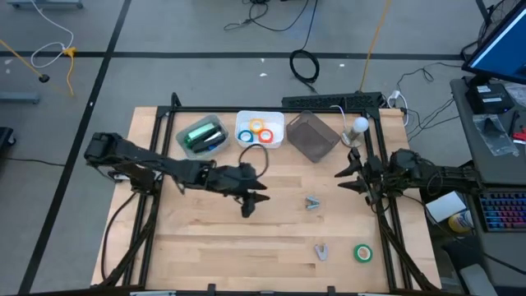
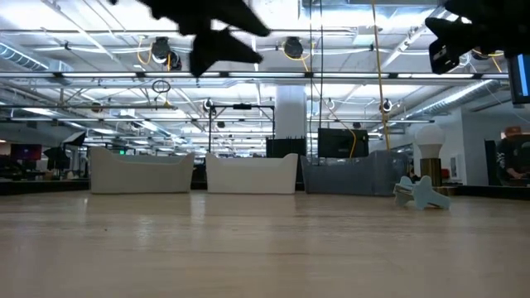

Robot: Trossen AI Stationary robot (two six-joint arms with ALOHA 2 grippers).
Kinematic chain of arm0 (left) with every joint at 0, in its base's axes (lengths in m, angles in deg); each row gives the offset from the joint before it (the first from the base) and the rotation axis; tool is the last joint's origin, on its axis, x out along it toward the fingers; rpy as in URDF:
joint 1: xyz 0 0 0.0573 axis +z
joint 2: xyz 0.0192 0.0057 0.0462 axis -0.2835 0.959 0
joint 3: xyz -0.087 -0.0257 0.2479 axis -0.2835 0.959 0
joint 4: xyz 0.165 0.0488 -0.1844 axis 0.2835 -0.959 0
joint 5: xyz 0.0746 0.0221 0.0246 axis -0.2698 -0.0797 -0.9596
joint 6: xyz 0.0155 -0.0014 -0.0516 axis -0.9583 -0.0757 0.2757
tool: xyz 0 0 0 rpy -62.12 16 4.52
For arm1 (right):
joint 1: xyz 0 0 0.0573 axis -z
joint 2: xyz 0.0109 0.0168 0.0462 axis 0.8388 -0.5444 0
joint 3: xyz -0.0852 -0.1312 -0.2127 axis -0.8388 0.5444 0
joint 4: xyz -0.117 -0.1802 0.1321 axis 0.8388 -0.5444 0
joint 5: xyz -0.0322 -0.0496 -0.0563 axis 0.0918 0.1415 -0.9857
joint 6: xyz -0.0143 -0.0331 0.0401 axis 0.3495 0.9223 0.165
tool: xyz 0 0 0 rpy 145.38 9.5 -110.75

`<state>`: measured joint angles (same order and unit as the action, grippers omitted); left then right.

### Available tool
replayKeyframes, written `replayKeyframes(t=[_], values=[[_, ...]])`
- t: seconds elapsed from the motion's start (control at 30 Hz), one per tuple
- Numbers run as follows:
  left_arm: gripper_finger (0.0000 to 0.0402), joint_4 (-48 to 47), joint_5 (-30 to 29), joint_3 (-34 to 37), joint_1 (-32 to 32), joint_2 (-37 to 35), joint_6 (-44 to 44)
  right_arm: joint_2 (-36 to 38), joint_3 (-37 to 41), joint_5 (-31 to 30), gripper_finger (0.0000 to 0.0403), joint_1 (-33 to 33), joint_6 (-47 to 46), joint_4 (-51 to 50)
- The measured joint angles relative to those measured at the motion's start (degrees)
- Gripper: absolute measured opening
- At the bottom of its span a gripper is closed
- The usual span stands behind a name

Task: Pick and place Stapler, Stapler remover, tape
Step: Put the green tape into the white bin

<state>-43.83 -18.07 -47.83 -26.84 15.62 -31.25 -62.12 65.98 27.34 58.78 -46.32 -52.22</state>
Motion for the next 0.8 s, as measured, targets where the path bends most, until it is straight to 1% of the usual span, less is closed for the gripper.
replayKeyframes(t=[0.13, 0.27, 0.4, 0.47, 0.67, 0.8], values=[[0.0182, 5.1, -0.2, 8.0, -0.7, -7.1, 1.2, -3.0, -1.0, 0.0, 0.013, -0.7, 0.3, 0.0], [0.0182, 7.3, -0.9, 14.9, -0.6, -14.5, 0.0, -7.3, -3.4, 0.0, 0.013, -2.7, 0.9, -0.2], [0.0182, 7.0, -1.1, 20.4, -0.5, -22.7, -0.7, -12.2, -7.0, -0.4, 0.013, -4.9, 1.8, -0.3], [0.0182, 6.2, -1.3, 23.4, -0.5, -27.0, -1.0, -15.0, -9.4, -1.8, 0.013, -6.0, 1.9, -1.1], [0.0182, 6.3, -1.6, 30.7, -0.7, -39.4, -1.9, -22.2, -16.3, -4.8, 0.013, -9.3, 3.5, -6.4], [0.0182, 2.2, -2.1, 34.5, -0.7, -46.4, -2.4, -26.5, -21.2, -5.0, 0.0126, -12.1, 3.0, -11.9]])
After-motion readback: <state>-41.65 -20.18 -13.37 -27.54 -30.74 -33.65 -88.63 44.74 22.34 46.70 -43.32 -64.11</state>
